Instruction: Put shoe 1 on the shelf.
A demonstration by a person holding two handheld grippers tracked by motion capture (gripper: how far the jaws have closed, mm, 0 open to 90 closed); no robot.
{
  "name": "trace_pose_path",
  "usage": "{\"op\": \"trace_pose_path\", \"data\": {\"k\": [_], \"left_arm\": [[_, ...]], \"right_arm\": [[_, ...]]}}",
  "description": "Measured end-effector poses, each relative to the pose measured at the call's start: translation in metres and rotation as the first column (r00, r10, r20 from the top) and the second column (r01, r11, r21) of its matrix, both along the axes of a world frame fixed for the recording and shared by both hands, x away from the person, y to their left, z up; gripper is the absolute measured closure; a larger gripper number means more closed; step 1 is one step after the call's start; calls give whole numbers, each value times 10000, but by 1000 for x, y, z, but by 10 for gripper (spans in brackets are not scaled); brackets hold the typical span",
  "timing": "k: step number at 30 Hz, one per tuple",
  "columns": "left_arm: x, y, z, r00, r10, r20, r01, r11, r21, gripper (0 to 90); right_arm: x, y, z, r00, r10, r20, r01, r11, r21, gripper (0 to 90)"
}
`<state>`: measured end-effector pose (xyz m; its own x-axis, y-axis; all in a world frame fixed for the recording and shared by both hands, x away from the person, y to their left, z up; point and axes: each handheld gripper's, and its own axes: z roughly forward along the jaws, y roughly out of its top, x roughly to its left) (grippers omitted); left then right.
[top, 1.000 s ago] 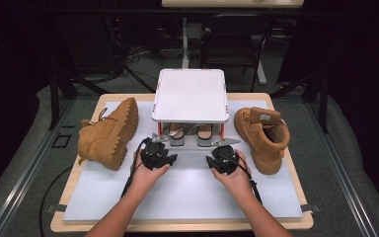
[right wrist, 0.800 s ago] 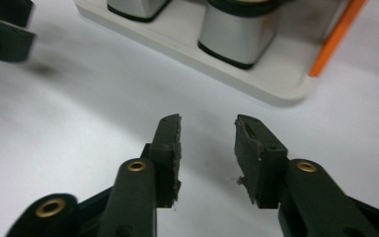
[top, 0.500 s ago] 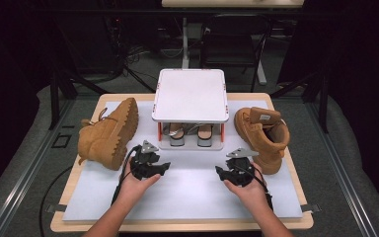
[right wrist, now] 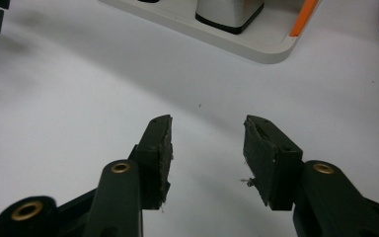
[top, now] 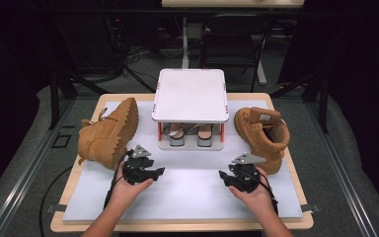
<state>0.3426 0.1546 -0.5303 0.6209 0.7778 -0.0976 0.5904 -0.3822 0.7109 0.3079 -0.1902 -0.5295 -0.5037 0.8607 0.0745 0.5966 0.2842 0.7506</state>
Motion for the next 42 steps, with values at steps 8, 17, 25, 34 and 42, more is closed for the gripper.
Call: {"op": "trace_pose_path", "data": {"k": [8,17,25,34,42], "left_arm": [[-2,13,-1,9995,302,-119,-301,9995,105,499],[-4,20,0,9993,289,-248,-290,9996,-31,547],[-6,26,9,9987,503,84,-501,9985,-222,561],[-7,37,19,9971,706,277,-696,9970,-350,563],[-5,52,23,9921,1237,192,-1222,9905,-627,511]], "right_arm": [[1,-4,-5,9998,118,-129,-120,9998,-154,558],[0,-4,-8,9999,47,147,-44,9997,-224,533],[-1,-3,-8,9998,176,132,-171,9991,-376,552],[-2,0,-8,9998,135,130,-133,9997,-191,574],[-5,0,-4,9998,135,112,-133,9997,-185,559]]}}
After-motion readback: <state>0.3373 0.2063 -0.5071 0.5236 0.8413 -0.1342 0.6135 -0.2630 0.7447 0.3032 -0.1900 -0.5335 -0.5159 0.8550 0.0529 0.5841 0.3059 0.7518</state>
